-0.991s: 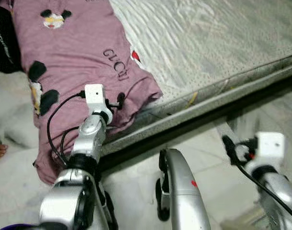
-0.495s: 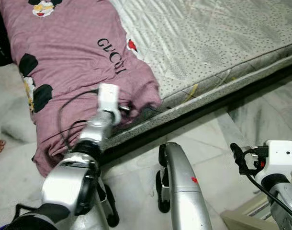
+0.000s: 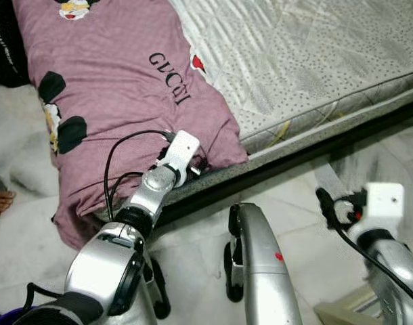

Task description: Clean up the room

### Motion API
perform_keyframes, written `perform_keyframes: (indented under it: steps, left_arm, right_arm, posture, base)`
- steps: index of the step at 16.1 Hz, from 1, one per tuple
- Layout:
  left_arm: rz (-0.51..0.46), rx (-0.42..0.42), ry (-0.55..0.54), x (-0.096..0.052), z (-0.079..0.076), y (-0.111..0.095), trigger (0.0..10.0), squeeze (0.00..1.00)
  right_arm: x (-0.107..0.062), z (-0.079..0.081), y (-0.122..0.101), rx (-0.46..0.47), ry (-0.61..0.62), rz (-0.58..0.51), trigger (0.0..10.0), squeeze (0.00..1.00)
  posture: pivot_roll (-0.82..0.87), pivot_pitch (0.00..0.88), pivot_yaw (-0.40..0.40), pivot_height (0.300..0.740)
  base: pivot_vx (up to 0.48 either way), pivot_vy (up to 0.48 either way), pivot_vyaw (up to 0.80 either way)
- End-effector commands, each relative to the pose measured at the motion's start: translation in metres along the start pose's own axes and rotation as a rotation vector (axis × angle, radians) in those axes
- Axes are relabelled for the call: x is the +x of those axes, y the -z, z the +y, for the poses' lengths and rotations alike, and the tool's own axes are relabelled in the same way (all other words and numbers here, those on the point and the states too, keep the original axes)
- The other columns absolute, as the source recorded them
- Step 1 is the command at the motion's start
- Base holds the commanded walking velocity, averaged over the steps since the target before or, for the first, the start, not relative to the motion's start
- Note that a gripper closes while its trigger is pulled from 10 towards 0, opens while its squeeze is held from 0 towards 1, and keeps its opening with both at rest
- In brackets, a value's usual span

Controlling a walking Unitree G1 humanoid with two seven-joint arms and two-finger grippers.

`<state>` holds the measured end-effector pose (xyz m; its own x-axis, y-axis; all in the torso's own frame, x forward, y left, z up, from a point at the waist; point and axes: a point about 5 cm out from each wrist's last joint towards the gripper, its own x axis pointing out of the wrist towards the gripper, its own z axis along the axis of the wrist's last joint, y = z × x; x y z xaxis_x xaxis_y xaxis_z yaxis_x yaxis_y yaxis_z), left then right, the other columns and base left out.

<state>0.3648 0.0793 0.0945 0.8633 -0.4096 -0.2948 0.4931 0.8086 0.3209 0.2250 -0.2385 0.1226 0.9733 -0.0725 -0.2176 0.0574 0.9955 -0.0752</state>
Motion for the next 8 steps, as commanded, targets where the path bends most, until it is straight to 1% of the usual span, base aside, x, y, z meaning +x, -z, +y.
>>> perform_keyframes:
  steps: [1,2,4,5,6,7,8]
  left_arm:
    - [0.026,0.04,0.047,-0.001,-0.013,0.01,10.0,0.0]
    - [-0.053,0.084,-0.053,-0.002,0.007,-0.005,10.0,0.0]
    - [-0.11,0.131,-0.106,-0.004,0.02,-0.015,10.0,0.0]
    - [-0.164,0.156,-0.142,-0.007,0.029,-0.022,10.0,0.0]
    - [-0.191,0.134,-0.172,-0.01,0.036,-0.026,10.0,0.0]
    - [-0.193,0.106,-0.188,-0.011,0.039,-0.026,10.0,0.0]
    - [-0.194,0.111,-0.203,-0.013,0.041,-0.024,10.0,0.0]
  right_arm:
    - [0.0,0.0,0.006,-0.002,0.009,0.02,10.0,0.0]
    - [0.009,0.005,0.002,0.012,0.007,-0.011,10.0,0.0]
    - [0.019,0.014,-0.002,0.033,-0.005,-0.043,10.0,0.0]
    - [0.03,0.026,-0.008,0.045,-0.029,-0.077,10.0,0.0]
    - [0.037,0.036,-0.013,0.058,-0.055,-0.102,10.0,0.0]
    - [0.042,0.041,-0.015,0.065,-0.066,-0.112,10.0,0.0]
    - [0.047,0.046,-0.016,0.071,-0.076,-0.122,10.0,0.0]
  posture:
    - [-0.26,0.245,-0.007,0.541]
    - [-0.23,0.213,0.001,0.541]
    - [-0.21,0.189,0.005,0.541]
    - [-0.19,0.164,0.009,0.541]
    - [-0.17,0.142,0.01,0.541]
    - [-0.16,0.133,0.009,0.541]
    - [-0.15,0.119,0.007,0.541]
  base:
    - [0.0,0.0,0.0]
    - [0.0,0.0,0.0]
    - [0.0,0.0,0.0]
    - [0.0,0.0,0.0]
    - [0.0,0.0,0.0]
    - [0.0,0.0,0.0]
    - [0.0,0.0,0.0]
